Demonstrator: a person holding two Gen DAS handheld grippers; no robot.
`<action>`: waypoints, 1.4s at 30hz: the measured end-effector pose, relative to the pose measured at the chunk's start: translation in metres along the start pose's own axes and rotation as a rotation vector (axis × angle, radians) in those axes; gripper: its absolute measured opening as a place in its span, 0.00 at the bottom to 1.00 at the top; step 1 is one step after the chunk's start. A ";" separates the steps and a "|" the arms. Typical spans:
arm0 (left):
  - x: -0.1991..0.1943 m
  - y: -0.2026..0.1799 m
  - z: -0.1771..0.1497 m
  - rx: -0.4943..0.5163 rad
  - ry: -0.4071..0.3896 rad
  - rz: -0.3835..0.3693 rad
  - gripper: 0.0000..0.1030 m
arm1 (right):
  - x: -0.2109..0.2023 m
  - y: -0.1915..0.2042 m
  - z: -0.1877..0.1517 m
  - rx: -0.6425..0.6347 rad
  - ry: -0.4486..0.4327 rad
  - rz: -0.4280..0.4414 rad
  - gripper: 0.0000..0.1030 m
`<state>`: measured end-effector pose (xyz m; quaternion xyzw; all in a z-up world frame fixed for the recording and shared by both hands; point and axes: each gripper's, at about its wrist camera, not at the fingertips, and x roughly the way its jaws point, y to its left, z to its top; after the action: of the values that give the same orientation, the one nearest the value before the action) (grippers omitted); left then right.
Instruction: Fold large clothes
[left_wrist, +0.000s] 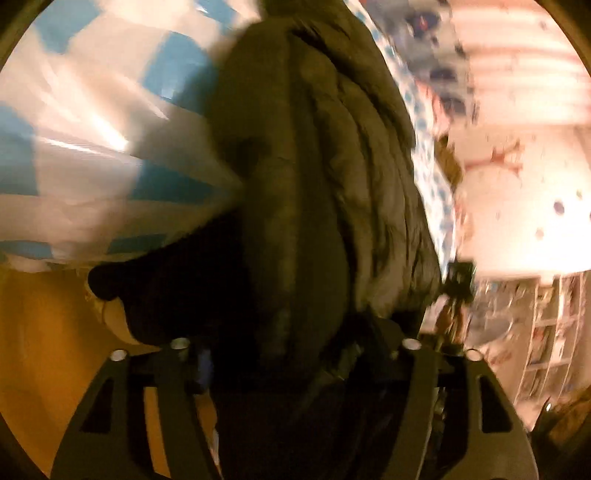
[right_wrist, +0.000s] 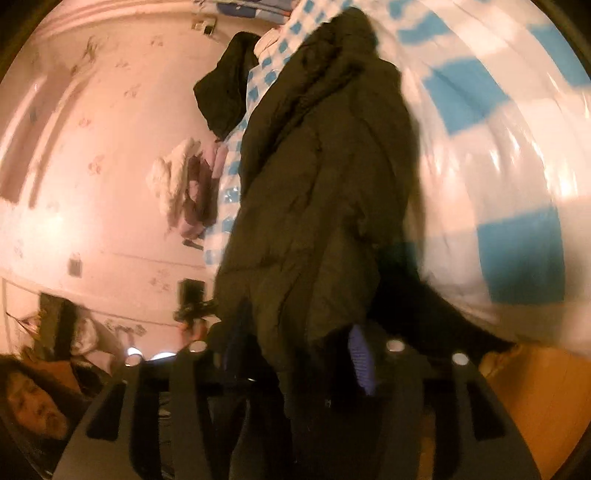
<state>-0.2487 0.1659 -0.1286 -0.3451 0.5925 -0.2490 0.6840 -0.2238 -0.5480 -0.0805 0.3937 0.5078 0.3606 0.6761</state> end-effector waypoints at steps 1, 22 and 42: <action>-0.001 0.003 0.000 -0.006 -0.009 -0.012 0.67 | 0.002 0.000 0.000 0.000 0.002 0.006 0.61; -0.007 -0.034 -0.014 0.062 -0.161 -0.028 0.09 | 0.026 0.044 -0.005 -0.161 -0.074 -0.008 0.12; -0.026 0.000 -0.060 0.013 -0.128 -0.117 0.20 | 0.021 0.019 -0.055 -0.098 -0.013 0.055 0.23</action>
<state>-0.3124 0.1749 -0.1151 -0.3899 0.5249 -0.2696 0.7070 -0.2746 -0.5119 -0.0812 0.3761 0.4742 0.4007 0.6878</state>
